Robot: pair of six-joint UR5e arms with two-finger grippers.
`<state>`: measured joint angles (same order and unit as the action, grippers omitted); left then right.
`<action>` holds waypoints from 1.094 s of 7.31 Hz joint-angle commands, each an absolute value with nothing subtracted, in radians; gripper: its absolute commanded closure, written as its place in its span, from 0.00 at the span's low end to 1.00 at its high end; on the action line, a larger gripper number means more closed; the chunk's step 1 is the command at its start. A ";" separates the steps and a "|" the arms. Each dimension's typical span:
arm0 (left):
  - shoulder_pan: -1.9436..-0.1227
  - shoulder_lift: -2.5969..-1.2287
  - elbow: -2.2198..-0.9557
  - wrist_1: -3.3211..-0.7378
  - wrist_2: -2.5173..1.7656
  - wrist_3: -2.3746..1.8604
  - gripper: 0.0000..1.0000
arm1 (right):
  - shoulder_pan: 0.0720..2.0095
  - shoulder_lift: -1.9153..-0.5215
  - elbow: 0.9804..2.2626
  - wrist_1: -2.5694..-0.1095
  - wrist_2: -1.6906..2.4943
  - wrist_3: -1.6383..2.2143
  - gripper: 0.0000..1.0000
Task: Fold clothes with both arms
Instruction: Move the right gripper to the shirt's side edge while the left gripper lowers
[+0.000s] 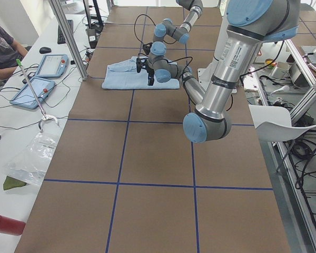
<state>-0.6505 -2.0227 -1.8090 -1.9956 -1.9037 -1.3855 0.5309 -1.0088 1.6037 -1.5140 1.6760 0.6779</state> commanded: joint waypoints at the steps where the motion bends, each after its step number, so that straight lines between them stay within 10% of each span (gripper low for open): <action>1: -0.650 -2.028 -1.812 -1.994 -1.905 -1.387 0.00 | 0.572 -1.041 1.603 -1.511 1.683 0.628 0.00; 8: -0.644 -2.060 -1.825 -1.980 -1.908 -1.393 0.00 | 0.767 -1.134 1.611 -1.474 1.845 0.469 0.00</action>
<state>-0.6454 -2.0564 -1.8206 -1.9830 -1.9048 -1.3900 0.7511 -1.1360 1.6054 -1.4993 1.8025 0.4701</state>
